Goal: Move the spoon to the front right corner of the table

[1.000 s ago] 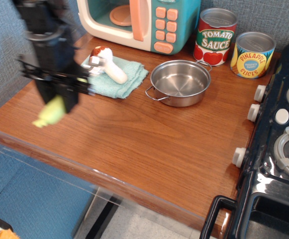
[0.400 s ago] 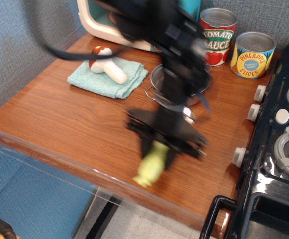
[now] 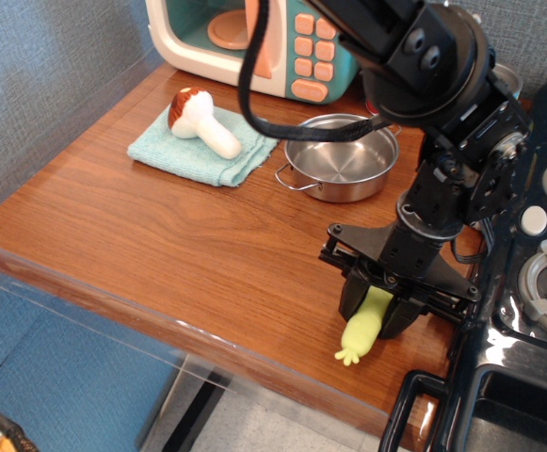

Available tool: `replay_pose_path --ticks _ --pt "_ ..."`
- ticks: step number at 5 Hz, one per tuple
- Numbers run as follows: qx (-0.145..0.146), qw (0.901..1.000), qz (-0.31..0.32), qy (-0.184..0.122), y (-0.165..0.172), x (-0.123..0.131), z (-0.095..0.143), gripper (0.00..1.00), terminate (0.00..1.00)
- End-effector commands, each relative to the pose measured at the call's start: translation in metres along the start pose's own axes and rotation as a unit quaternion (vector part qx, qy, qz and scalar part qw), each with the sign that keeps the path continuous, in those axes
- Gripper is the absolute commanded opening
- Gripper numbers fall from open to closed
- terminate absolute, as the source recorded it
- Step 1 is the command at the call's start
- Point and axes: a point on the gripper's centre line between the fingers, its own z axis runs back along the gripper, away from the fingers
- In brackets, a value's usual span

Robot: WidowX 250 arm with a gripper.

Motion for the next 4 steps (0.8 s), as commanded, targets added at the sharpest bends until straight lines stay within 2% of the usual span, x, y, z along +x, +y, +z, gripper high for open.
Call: replay_pose_path --ticks 1,2,4 --pt "-0.016 0.9998 -0.007 -0.01 0.016 -0.003 0.006 1.0 0.0" --pt "-0.032 0.9993 -0.003 -0.019 0.034 -0.002 0.02 1.0 0.0" --pt "-0.089 0.995 -0.01 -0.043 0.059 -0.004 0.072 1.0 0.0"
